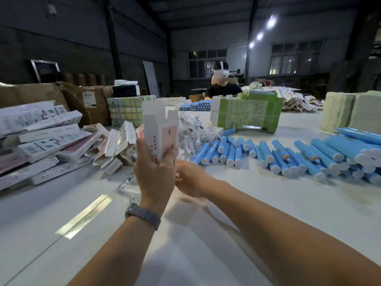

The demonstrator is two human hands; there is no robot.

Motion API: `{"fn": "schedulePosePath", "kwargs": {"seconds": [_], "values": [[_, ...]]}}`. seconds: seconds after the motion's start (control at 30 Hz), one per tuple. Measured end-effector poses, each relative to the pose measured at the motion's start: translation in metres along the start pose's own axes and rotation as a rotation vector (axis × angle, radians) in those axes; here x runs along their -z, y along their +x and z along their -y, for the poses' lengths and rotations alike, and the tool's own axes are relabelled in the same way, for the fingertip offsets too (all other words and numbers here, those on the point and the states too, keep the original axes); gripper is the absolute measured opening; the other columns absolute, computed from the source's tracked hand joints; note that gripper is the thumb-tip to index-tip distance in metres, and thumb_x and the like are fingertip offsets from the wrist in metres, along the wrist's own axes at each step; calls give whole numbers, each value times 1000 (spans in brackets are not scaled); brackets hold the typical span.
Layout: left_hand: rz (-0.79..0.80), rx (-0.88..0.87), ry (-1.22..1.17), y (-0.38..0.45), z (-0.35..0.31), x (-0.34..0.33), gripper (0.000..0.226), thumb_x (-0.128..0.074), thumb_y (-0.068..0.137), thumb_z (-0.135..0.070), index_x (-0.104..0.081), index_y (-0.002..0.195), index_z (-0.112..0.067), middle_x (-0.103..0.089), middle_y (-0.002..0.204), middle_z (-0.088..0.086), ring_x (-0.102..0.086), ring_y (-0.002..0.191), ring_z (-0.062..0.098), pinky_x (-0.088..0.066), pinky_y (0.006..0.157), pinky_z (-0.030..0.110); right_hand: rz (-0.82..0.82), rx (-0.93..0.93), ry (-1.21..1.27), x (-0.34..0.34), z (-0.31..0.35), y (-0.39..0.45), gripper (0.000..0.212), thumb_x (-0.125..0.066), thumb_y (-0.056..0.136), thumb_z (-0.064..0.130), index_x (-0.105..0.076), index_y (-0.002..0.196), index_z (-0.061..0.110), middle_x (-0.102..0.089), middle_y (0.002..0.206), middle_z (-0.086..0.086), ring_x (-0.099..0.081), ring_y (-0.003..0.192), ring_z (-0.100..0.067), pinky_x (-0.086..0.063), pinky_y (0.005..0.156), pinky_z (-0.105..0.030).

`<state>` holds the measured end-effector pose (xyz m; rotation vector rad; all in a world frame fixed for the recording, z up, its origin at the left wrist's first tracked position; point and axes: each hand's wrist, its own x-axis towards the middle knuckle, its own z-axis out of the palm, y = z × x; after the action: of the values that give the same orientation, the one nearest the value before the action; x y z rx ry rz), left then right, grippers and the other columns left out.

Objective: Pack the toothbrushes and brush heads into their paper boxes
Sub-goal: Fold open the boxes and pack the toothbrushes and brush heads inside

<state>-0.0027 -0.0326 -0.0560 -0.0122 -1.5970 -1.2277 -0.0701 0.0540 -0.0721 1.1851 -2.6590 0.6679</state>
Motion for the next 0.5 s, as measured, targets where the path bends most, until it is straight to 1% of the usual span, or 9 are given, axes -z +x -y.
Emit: {"fn": "schedulePosePath", "kwargs": {"seconds": [0.07,0.13,0.2,0.23,0.27,0.33,0.37,0.43,0.5], "values": [[-31,-77,-11,6,-10,5,42,-68,80,-31,-43,112,-24,-54,96,-34,-55,89,-23,-48,60,3,78,91,-24,-3,7,6,27,-51,94,12,-67,117,14,-56,126,-9,-56,110,-28,-40,85,-28],[-63,-103,-47,11,-17,9,43,-68,82,-31,-41,115,-26,-54,98,-34,-56,92,-22,-47,64,1,146,147,-220,-3,11,11,27,-52,96,24,-64,120,19,-53,128,-7,-55,107,-26,-36,77,-30],[-74,-122,-56,13,-19,11,44,-67,84,-30,-41,119,-22,-51,104,-29,-56,93,-23,-46,67,0,203,109,-307,-4,16,14,16,-50,95,29,-62,104,25,-58,118,-8,-54,95,-26,-35,72,-33],[-71,-122,-56,13,-20,11,45,-67,84,-30,-42,121,-20,-51,105,-27,-55,93,-23,-46,67,0,207,80,-280,-5,18,15,7,-50,94,28,-56,92,28,-60,106,-8,-51,88,-24,-36,71,-33],[-66,-114,-58,12,-20,11,47,-66,84,-30,-44,123,-17,-52,104,-26,-56,93,-22,-47,67,1,195,48,-253,-5,21,17,7,-51,92,26,-51,86,28,-57,94,-5,-49,82,-23,-36,70,-33],[-58,-101,-66,11,-18,11,48,-67,82,-31,-44,122,-15,-53,102,-24,-58,91,-19,-48,67,3,143,25,-271,-6,24,20,4,-55,91,24,-52,87,25,-54,88,-1,-50,79,-23,-40,68,-33],[-58,-91,-72,10,-17,11,46,-67,82,-32,-44,119,-17,-54,101,-23,-59,90,-18,-49,67,4,121,20,-285,-6,25,20,1,-56,90,23,-55,90,24,-56,88,-1,-54,81,-25,-42,69,-33],[-52,-70,-80,10,-18,11,44,-67,81,-33,-43,115,-20,-55,99,-20,-61,89,-13,-51,67,6,90,13,-279,-7,23,20,6,-57,90,20,-57,94,23,-58,90,-1,-62,90,-28,-44,71,-35],[-47,-57,-96,9,-20,11,40,-68,80,-33,-43,111,-24,-56,98,-18,-64,90,-4,-53,67,11,34,24,-147,-3,14,17,13,-55,92,16,-62,103,18,-63,102,-5,-61,97,-27,-44,75,-35]]}}
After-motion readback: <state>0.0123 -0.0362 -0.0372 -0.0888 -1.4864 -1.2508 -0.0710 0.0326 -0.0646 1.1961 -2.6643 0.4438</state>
